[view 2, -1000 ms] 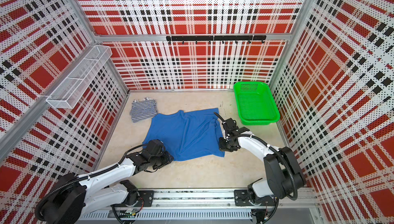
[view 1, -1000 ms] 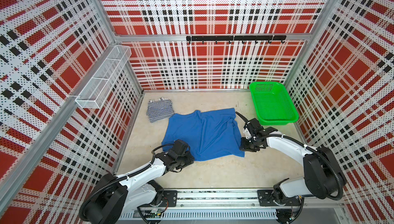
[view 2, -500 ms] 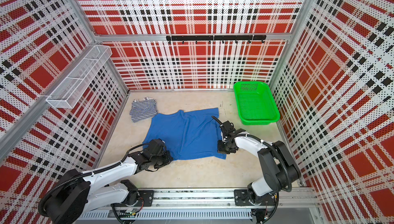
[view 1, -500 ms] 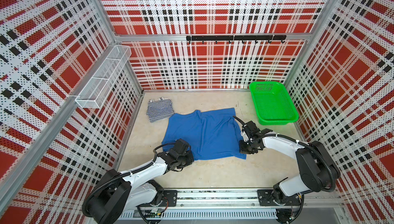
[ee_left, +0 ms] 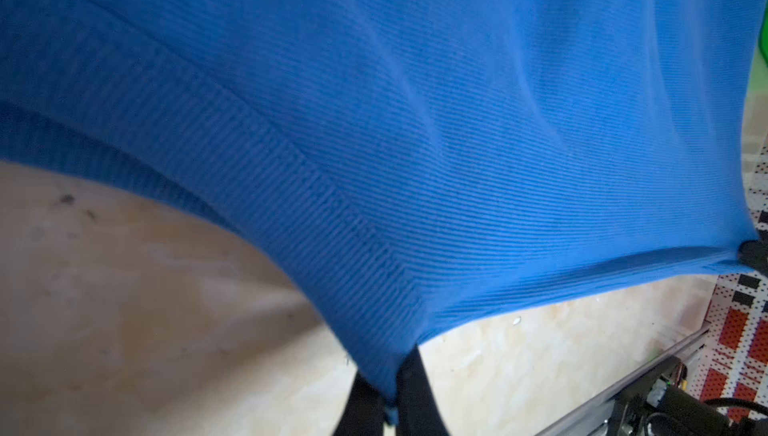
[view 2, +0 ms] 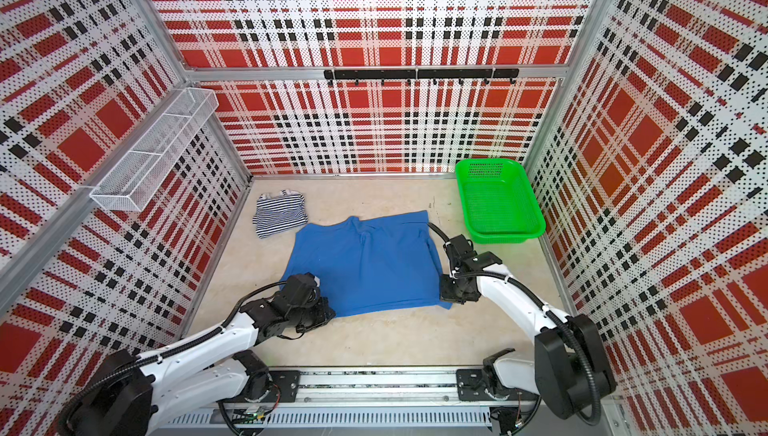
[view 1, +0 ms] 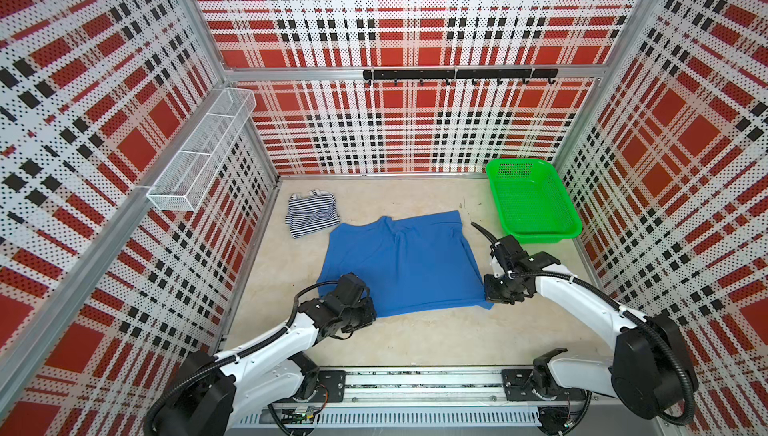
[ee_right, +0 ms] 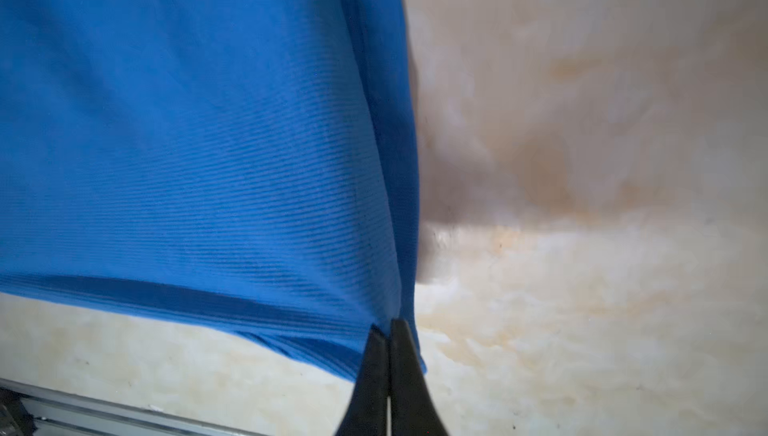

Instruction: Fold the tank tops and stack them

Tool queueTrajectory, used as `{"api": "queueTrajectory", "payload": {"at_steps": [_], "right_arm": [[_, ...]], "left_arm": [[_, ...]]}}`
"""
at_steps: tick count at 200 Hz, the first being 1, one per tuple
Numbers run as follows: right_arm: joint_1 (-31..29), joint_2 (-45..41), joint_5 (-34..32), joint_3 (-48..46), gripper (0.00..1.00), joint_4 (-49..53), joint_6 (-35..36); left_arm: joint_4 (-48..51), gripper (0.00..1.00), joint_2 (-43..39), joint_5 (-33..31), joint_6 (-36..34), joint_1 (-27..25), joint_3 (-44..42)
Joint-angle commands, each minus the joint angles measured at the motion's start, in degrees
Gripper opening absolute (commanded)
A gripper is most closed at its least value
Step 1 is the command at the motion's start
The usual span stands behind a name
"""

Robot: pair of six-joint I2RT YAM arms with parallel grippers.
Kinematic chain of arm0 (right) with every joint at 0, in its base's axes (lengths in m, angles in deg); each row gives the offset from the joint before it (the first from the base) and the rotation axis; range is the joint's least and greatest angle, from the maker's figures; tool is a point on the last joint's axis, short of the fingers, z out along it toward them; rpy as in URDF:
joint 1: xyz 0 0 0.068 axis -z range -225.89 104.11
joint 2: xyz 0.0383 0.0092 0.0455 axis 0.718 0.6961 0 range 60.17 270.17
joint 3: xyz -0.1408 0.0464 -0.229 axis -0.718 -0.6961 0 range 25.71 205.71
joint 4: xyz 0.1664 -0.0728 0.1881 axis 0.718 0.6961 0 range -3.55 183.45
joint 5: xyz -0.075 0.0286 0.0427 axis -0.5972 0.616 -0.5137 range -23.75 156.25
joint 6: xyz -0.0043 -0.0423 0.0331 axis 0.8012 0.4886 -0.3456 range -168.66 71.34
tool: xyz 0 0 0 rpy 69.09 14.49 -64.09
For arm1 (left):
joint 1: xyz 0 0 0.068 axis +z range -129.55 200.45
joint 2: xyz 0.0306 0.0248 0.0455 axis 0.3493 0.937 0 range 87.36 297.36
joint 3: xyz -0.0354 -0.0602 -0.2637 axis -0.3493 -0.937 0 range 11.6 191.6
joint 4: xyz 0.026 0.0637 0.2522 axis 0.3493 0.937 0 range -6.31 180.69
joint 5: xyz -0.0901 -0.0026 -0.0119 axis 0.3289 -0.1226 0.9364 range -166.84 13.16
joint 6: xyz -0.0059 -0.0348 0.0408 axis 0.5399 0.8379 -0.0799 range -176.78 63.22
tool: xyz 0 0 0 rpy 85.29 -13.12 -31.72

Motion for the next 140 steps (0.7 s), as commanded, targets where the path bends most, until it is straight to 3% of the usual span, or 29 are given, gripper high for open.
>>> {"api": "queueTrajectory", "payload": {"at_steps": [1, 24, 41, 63, 82, 105, 121, 140], "right_arm": [[-0.6, -0.8, 0.9, -1.9, 0.0, 4.4, -2.0], [-0.6, 0.2, -1.9, -1.4, 0.06, 8.6, -3.0], [-0.6, -0.6, -0.3, -2.1, 0.19, 8.3, -3.0], [-0.6, -2.6, 0.2, -0.4, 0.29, 8.6, -5.4], [-0.5, -3.7, -1.8, 1.7, 0.29, 8.3, -4.9], [-0.5, -2.2, -5.0, 6.7, 0.22, 2.5, -1.8], [-0.4, 1.3, -7.9, 9.7, 0.15, -4.4, -0.8], [-0.2, 7.4, -10.2, 13.2, 0.12, -11.9, -0.2]], "left_arm": [[4.9, 0.06, -1.5, -1.6, 2.1, -1.5, -1.4], [7.2, 0.1, -4.0, -3.1, 3.8, -2.3, -1.0], [7.5, 0.29, -4.7, -2.9, 3.9, -2.2, -1.0], [8.6, 0.41, -4.6, -2.1, 3.2, -1.7, 0.5], [11.2, 0.43, -4.5, -2.1, 1.5, -1.0, 4.5], [14.2, 0.44, -2.2, -3.2, -3.8, 2.8, 12.7], [8.4, 0.45, 2.4, -2.4, -8.9, 7.3, 17.2], [-1.2, 0.45, 13.9, -1.2, -15.0, 10.6, 23.0]]}}
